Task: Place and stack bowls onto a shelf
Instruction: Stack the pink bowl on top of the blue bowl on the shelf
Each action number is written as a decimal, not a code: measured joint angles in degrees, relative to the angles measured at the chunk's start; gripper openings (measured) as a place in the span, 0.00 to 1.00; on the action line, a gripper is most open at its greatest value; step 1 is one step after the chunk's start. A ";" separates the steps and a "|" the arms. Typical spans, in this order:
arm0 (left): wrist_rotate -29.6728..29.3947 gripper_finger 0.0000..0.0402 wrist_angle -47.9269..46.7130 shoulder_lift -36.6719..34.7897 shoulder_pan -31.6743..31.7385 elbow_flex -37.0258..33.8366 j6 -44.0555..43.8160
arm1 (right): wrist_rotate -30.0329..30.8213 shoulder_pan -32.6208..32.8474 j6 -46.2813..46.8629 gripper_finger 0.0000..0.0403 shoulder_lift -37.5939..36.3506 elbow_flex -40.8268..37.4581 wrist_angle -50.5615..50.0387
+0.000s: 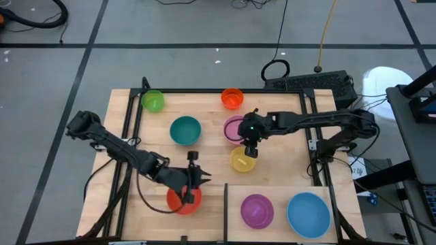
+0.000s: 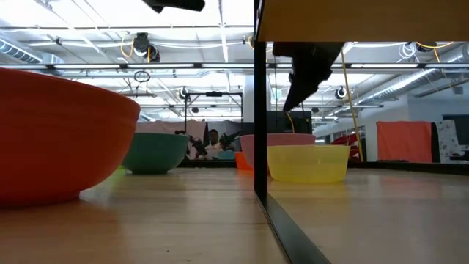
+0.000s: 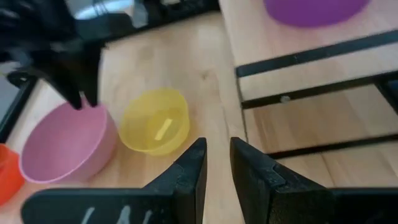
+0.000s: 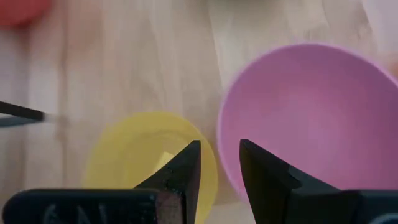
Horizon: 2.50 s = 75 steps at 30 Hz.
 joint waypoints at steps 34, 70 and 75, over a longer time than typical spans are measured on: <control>-0.39 0.19 16.85 -2.06 -4.22 -10.48 -0.49 | 5.70 -0.86 -12.68 0.20 9.78 -0.11 -3.57; -0.48 0.19 17.57 -2.06 -4.18 -10.48 0.59 | 12.35 23.31 28.88 0.01 -9.32 20.02 -38.16; -0.48 0.19 17.61 -2.06 -4.18 -10.48 0.97 | 12.01 27.31 38.60 0.00 -9.37 26.30 -45.92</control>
